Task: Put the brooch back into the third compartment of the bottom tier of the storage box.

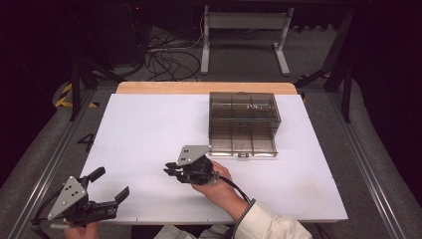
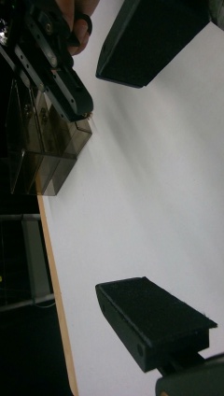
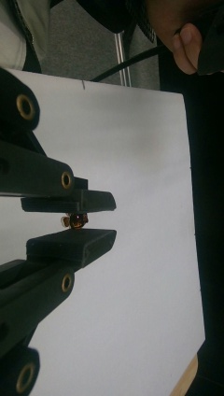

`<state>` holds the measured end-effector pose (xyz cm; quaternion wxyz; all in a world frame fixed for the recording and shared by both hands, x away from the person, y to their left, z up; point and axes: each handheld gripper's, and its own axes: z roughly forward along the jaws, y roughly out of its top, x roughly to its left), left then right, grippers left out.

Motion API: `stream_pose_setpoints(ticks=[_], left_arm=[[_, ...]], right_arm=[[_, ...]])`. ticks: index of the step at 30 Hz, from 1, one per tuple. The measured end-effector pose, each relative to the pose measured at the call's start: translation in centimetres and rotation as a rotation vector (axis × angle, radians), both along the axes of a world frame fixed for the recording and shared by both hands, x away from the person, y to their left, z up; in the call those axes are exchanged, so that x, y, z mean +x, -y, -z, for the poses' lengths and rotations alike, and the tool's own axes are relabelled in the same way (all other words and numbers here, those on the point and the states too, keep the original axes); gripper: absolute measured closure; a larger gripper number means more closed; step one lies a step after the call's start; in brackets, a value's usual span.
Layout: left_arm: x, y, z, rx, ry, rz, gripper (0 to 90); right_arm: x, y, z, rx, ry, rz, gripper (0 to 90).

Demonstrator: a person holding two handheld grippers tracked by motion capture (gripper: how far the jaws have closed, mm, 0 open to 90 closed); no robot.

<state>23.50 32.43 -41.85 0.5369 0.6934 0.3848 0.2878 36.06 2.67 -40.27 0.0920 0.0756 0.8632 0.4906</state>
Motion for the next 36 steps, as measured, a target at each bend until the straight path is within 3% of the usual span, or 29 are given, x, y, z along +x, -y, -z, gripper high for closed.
stream_pose_setpoints(ticks=[9, 25, 30, 36], left_arm=[[0.1, 0.1, 0.0, 0.004, -0.003, 0.004, 2.5], [0.1, 0.0, 0.0, 0.002, -0.004, 0.002, 2.5], [0.3, 0.1, 0.1, 0.0, -0.001, 0.004, 2.5], [0.6, 0.3, 0.0, 0.002, -0.004, 0.014, 2.5]], right_arm=[[0.2, 2.0, -1.1, 0.015, 0.023, 0.029, 80.4], [0.5, 3.4, -1.7, 0.002, 0.063, 0.057, 80.4], [0.7, 4.4, -2.2, -0.014, 0.086, 0.081, 80.4], [1.3, 6.3, -2.5, -0.026, 0.084, 0.128, 80.4]])
